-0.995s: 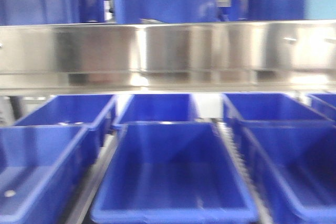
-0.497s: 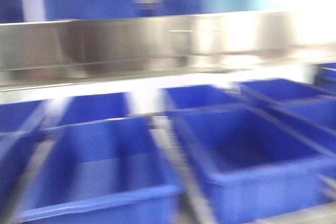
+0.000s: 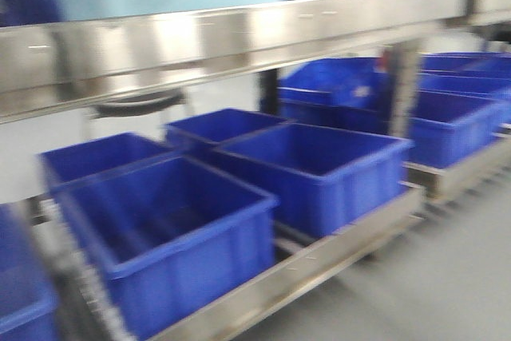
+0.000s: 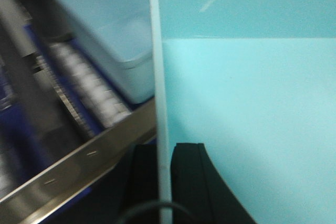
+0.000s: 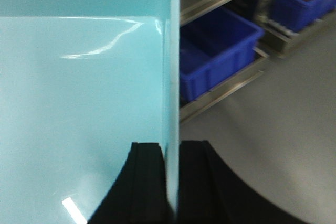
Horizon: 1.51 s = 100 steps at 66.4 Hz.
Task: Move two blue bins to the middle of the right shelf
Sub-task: 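Drive the base to the other shelf while holding the bin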
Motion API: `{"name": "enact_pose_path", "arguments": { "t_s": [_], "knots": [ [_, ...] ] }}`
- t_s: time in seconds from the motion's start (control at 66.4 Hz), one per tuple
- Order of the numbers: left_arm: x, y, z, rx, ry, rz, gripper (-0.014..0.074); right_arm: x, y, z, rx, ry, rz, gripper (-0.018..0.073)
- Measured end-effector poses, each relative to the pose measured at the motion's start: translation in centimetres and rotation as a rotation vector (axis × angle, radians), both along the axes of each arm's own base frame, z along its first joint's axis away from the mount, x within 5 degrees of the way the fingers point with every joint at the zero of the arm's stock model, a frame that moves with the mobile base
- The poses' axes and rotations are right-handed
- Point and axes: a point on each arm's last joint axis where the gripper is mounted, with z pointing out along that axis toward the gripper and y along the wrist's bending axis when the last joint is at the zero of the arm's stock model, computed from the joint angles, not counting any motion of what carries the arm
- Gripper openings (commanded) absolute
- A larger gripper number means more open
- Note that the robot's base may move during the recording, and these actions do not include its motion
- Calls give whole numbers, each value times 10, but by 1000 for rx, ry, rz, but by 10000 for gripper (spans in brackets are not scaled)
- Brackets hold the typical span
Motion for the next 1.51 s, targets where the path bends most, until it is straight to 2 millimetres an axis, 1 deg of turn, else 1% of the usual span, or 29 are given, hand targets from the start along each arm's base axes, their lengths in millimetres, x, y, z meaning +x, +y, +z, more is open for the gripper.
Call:
{"name": "enact_pose_path", "arguments": {
  "t_s": [1.507],
  "knots": [
    [0,0,0,-2,-1,-2,-111,0,0,0,0,0,0,-153]
  ]
}}
